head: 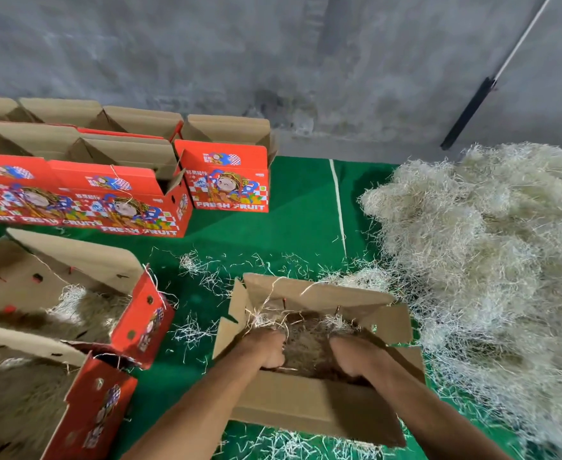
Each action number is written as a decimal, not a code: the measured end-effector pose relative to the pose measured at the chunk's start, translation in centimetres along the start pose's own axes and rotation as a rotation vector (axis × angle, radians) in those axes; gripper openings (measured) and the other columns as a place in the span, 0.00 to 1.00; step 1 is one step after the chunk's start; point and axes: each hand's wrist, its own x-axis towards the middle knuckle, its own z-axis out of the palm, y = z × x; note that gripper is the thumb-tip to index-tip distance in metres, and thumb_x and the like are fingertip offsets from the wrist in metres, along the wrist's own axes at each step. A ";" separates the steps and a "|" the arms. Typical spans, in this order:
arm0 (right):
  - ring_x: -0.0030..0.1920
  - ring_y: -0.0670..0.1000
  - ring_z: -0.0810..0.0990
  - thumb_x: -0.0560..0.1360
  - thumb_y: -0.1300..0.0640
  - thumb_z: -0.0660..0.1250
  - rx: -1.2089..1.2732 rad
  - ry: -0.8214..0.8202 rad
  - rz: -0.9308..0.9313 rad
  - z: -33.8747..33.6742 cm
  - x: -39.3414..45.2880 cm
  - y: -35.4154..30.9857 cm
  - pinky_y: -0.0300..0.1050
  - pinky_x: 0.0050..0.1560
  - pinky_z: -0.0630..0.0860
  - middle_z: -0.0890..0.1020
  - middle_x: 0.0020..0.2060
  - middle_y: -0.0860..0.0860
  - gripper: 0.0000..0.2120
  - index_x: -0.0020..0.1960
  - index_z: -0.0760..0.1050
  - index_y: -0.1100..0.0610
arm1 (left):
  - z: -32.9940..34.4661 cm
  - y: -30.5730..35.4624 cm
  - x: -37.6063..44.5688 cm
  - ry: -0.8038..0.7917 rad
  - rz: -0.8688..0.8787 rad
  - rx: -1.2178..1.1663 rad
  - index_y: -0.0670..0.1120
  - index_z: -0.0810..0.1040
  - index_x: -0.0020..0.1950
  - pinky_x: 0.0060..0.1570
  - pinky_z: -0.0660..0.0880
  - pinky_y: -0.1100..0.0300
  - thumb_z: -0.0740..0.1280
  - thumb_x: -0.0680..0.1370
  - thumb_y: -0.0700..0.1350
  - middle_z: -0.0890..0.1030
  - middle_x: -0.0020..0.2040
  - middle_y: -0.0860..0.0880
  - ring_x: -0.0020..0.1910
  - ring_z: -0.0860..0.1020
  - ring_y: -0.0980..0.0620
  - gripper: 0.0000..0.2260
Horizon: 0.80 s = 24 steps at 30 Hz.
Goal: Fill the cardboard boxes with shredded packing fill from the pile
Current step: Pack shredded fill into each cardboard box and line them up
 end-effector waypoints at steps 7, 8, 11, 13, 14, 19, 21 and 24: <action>0.63 0.58 0.77 0.79 0.59 0.66 0.072 0.186 -0.001 -2.1 1.1 -0.7 0.48 0.64 0.72 0.79 0.62 0.56 0.13 0.63 0.75 0.57 | -2.3 2.6 -1.4 0.409 0.022 0.155 0.46 0.77 0.44 0.48 0.78 0.57 0.71 0.75 0.37 0.77 0.37 0.51 0.37 0.76 0.54 0.06; 0.64 0.58 0.77 0.79 0.57 0.65 0.091 0.083 -0.056 -1.5 1.3 -1.0 0.47 0.64 0.71 0.78 0.64 0.57 0.14 0.64 0.76 0.58 | -2.5 2.6 -1.0 0.370 0.029 0.126 0.46 0.77 0.44 0.45 0.76 0.57 0.70 0.76 0.36 0.76 0.36 0.51 0.37 0.75 0.54 0.05; 0.62 0.58 0.79 0.80 0.58 0.64 0.122 -0.123 -0.111 -0.2 1.3 -1.3 0.45 0.60 0.72 0.80 0.63 0.59 0.13 0.62 0.78 0.59 | -2.0 2.0 0.4 0.056 0.011 0.061 0.42 0.79 0.54 0.43 0.75 0.57 0.67 0.78 0.38 0.80 0.45 0.46 0.42 0.77 0.50 0.06; 0.65 0.58 0.76 0.81 0.59 0.62 0.112 -0.093 -0.093 0.7 1.6 -0.7 0.45 0.61 0.69 0.77 0.66 0.60 0.15 0.66 0.75 0.61 | -0.8 1.3 1.5 -0.074 0.019 0.080 0.43 0.75 0.66 0.54 0.76 0.53 0.64 0.78 0.37 0.76 0.61 0.41 0.56 0.78 0.45 0.16; 0.67 0.58 0.74 0.81 0.59 0.62 0.087 -0.072 -0.077 1.0 1.7 -0.5 0.45 0.63 0.67 0.76 0.68 0.60 0.17 0.69 0.73 0.62 | -0.2 1.0 2.2 -0.067 0.035 0.101 0.46 0.70 0.72 0.58 0.75 0.50 0.63 0.77 0.36 0.69 0.71 0.41 0.63 0.75 0.43 0.23; 0.74 0.61 0.65 0.82 0.56 0.60 -0.048 0.021 0.016 1.8 1.3 -0.8 0.53 0.71 0.63 0.63 0.76 0.61 0.32 0.80 0.50 0.61 | 0.6 1.0 3.4 -0.106 -0.033 0.025 0.59 0.42 0.81 0.61 0.76 0.50 0.65 0.74 0.34 0.35 0.80 0.49 0.76 0.61 0.36 0.46; 0.75 0.62 0.63 0.81 0.48 0.63 -0.011 0.004 0.023 1.6 1.4 -0.9 0.54 0.73 0.62 0.61 0.77 0.61 0.36 0.80 0.50 0.61 | 0.5 1.1 3.6 -0.106 -0.045 0.051 0.58 0.41 0.81 0.61 0.76 0.50 0.66 0.74 0.35 0.36 0.81 0.48 0.75 0.62 0.36 0.46; 0.73 0.59 0.69 0.79 0.44 0.66 0.163 -0.060 0.040 0.4 1.5 -0.6 0.49 0.72 0.66 0.68 0.75 0.58 0.33 0.78 0.62 0.57 | 0.2 1.5 3.5 -0.016 -0.024 0.118 0.50 0.63 0.78 0.55 0.75 0.52 0.68 0.75 0.38 0.63 0.78 0.43 0.67 0.73 0.43 0.32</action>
